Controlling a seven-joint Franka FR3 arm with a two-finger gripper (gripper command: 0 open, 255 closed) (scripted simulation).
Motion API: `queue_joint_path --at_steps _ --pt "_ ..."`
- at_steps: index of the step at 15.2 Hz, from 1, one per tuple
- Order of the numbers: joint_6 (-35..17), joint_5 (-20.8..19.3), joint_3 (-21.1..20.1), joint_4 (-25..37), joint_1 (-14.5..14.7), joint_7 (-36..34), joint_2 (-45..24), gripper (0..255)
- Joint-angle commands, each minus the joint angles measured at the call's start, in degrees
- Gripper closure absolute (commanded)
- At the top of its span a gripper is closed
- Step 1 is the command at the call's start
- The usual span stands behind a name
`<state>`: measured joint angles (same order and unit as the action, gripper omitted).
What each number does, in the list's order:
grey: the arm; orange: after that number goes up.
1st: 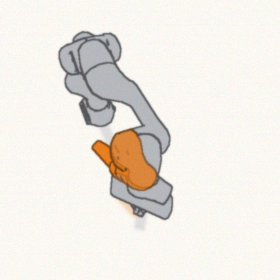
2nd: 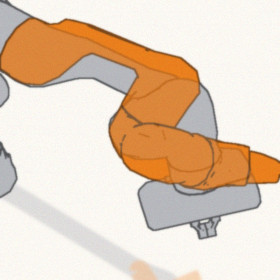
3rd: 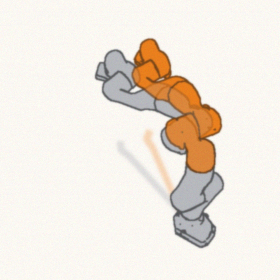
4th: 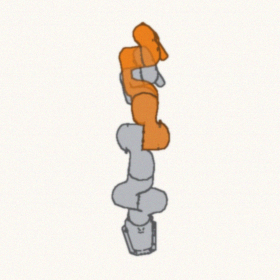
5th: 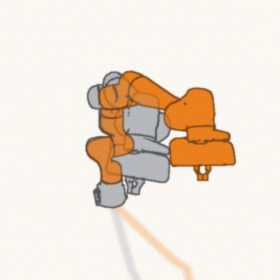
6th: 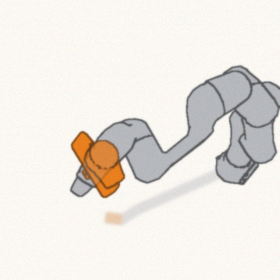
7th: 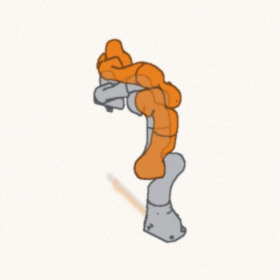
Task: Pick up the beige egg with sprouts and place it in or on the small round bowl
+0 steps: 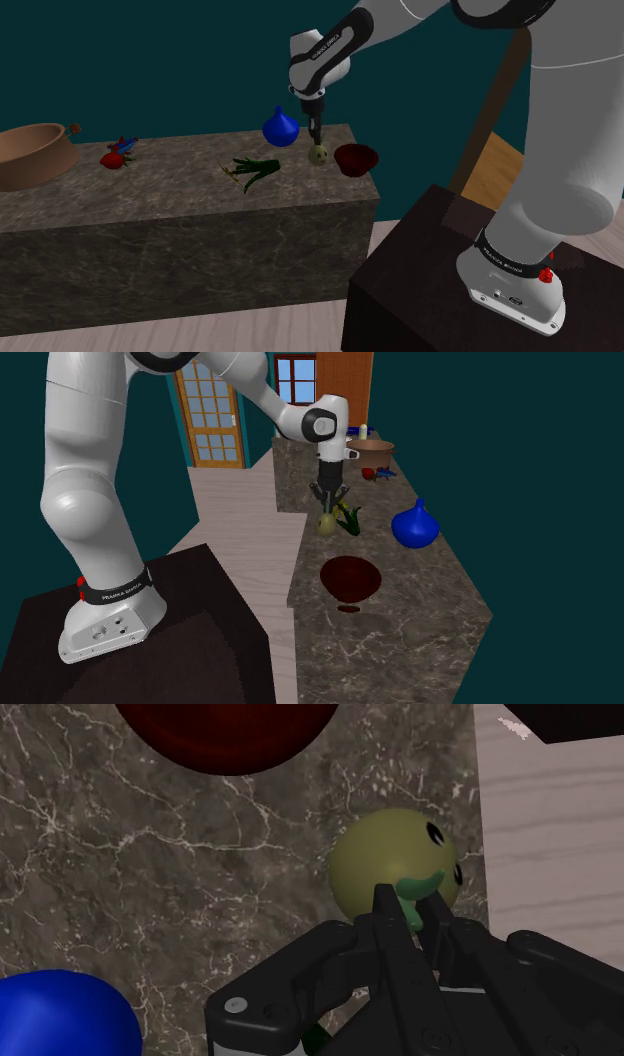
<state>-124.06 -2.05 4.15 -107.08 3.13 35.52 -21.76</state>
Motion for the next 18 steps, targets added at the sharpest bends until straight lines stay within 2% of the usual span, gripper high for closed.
queue_joint_path --at_steps 1,11,18 --pt "1.37 -0.03 0.00 0.52 0.05 -0.01 0.84 255" --pt "7.37 -0.15 0.07 3.22 0.14 0.16 4.16 255" --pt "7.29 -0.30 3.26 0.04 -5.11 8.53 7.71 255"
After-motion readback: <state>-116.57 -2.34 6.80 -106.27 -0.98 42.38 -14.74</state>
